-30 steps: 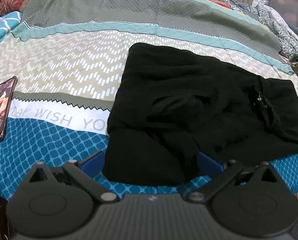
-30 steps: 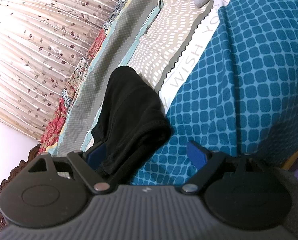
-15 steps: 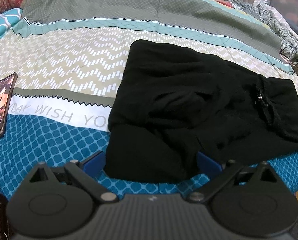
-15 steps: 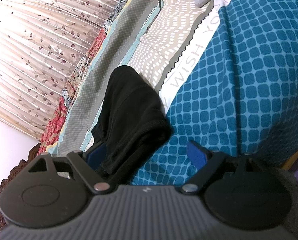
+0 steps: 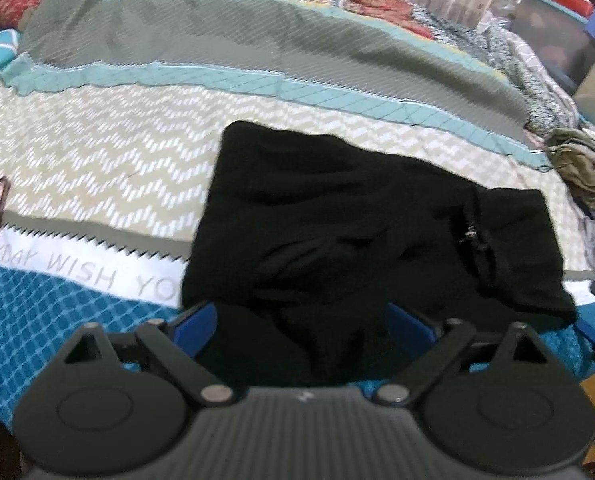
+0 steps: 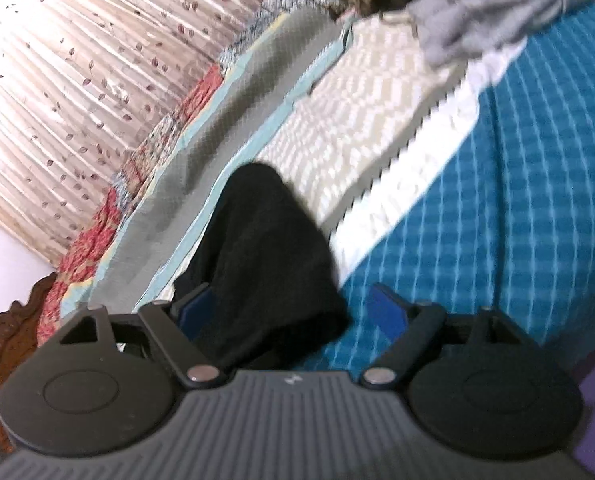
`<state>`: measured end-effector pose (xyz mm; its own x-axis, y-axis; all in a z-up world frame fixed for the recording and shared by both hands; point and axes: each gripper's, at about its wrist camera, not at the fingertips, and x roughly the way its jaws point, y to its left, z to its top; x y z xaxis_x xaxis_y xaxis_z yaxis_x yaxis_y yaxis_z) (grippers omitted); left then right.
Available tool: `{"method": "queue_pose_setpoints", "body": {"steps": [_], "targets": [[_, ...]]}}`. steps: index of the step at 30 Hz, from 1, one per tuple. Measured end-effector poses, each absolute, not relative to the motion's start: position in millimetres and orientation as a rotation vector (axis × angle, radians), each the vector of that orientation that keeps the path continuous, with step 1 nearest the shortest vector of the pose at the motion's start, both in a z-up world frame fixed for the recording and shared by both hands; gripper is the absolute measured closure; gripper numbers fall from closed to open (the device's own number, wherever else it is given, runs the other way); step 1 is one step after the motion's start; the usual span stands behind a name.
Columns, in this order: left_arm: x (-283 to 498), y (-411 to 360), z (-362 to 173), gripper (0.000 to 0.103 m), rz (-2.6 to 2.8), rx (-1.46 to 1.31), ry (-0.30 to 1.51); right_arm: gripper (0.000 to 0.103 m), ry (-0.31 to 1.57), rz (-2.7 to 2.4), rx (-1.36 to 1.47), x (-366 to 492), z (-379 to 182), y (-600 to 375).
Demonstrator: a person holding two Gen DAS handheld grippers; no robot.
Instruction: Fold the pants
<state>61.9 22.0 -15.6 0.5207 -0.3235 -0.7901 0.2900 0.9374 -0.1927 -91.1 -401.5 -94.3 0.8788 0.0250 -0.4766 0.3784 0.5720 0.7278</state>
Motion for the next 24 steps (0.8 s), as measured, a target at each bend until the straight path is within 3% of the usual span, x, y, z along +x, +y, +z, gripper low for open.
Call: {"method": "queue_pose_setpoints", "body": {"steps": [2,4,5,6,9,15,21,23,24], "targets": [[67.9,12.9,-9.7,0.009,-0.398,-0.036,0.956,0.020,0.474,-0.223,0.930,-84.8,-97.4,-406.9],[77.5,-0.1,-2.9,0.009,-0.430,-0.031,0.957,0.030,0.510,-0.204,0.897,-74.0,-103.5,-405.6],[82.2,-8.7,1.4,0.010,-0.450,-0.028,0.960,0.043,0.538,-0.184,0.870,-65.9,-106.4,-403.0],[87.6,-17.9,4.3,0.010,-0.470,-0.025,0.961,0.063,0.570,-0.158,0.846,-57.3,-109.8,-399.5],[102.4,-62.8,20.6,0.010,-0.550,0.025,0.951,0.086,0.597,-0.164,0.840,-46.8,-112.4,-392.0],[108.4,-174.7,44.4,0.007,-0.741,0.100,0.949,0.086,0.486,-0.091,0.514,-53.3,-65.5,-340.5],[103.7,-267.1,32.3,0.007,-0.746,0.273,0.996,0.086,0.447,0.001,0.269,-50.8,-53.9,-304.0],[99.0,-285.4,21.8,0.010,-0.730,0.368,0.995,0.086,0.441,0.027,0.225,-52.6,-52.7,-297.0],[95.7,-294.3,13.8,0.024,-0.716,0.439,0.990,0.086,0.438,0.036,0.205,-53.6,-52.3,-295.5]]}}
